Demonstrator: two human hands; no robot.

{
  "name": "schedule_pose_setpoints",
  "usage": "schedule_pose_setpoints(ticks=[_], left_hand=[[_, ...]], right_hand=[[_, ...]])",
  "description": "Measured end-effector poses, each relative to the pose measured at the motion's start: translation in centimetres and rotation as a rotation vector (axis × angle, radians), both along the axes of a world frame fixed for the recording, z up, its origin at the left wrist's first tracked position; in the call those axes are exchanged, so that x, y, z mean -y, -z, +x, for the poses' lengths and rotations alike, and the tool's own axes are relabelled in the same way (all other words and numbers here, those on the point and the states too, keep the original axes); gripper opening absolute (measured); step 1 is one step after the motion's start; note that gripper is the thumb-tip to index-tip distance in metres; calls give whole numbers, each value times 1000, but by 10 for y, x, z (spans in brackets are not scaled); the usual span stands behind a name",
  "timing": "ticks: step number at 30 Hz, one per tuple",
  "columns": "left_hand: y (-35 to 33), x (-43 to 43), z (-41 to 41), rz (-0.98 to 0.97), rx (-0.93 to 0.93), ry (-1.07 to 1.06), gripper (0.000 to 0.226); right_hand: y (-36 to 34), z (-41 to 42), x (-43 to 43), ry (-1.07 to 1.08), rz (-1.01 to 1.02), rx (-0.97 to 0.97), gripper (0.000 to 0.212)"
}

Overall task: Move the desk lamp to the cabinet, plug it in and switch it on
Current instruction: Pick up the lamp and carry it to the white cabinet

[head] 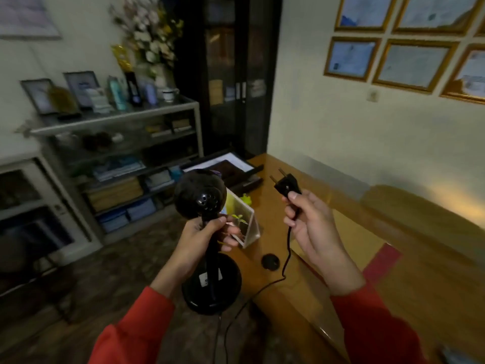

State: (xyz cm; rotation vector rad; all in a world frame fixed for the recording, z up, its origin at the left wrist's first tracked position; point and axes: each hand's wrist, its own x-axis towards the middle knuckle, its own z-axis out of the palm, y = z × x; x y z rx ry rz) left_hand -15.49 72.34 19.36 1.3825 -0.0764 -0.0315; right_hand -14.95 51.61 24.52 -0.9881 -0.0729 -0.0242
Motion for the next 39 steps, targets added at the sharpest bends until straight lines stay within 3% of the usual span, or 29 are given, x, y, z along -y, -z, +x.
schedule_pose_setpoints(ticks=[9,18,32,39], left_hand=[[-24,-127,32,1,59,-209,18],[-36,-248,95,25,75,-375,44],[-57,-424,220,65,86,-681,28],[-63,-526,269,70,96,-714,24]], right_hand=[[-17,72,-130,-196,12,55,19],[-26,176,-258,-439,33,108,22],[-65,356,-461,-649,-9,179,19],[-65,424,-581,-758,27,201,23]])
